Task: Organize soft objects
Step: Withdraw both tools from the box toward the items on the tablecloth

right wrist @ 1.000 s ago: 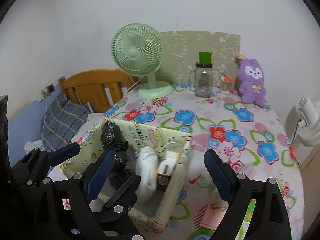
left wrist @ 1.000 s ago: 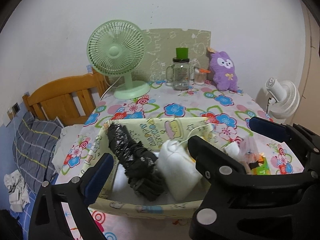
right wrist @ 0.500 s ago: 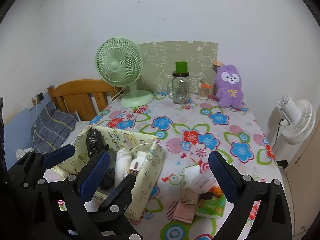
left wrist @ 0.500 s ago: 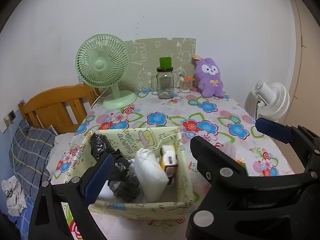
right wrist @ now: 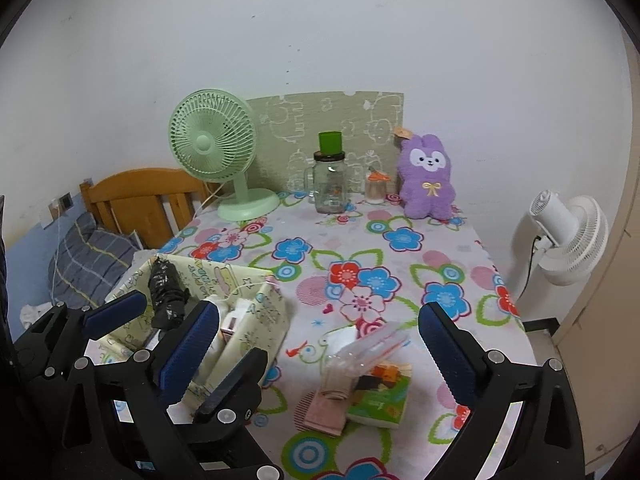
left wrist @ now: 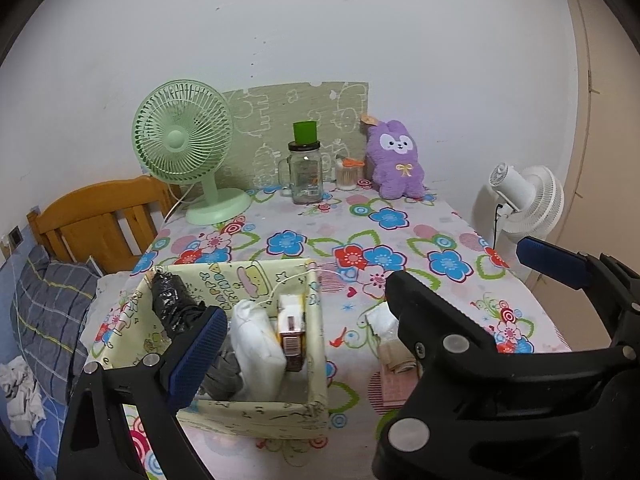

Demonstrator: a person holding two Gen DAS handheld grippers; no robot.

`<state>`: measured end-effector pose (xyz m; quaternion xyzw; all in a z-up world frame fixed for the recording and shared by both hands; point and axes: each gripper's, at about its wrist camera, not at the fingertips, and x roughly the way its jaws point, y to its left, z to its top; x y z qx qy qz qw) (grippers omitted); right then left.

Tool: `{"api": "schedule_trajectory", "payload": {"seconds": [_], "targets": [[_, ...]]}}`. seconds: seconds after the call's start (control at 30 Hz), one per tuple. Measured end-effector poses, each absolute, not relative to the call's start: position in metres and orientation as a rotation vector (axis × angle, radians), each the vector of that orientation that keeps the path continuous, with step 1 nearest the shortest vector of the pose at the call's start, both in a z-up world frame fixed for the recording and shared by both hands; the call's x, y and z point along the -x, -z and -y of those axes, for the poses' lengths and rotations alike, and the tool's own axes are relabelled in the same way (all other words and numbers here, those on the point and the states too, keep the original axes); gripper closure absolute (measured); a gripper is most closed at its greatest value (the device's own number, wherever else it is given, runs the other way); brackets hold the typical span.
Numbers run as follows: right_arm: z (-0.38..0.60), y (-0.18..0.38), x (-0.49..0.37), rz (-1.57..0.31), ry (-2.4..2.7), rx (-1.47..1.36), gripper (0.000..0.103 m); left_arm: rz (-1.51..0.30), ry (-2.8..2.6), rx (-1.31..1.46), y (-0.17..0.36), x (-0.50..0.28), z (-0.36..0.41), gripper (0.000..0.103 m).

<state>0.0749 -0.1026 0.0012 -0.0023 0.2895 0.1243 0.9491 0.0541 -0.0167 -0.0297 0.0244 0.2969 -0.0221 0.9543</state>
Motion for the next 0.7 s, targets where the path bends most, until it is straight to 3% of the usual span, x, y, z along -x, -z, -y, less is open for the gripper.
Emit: {"api": "schedule_trajectory", "payload": {"seconds": [0.7], "targets": [[0.153, 0.033, -0.073, -0.648, -0.192, -0.017, 0.001, -0.705, 0.129, -0.052, 0.066, -0.061, 0.066, 0.013]]}}
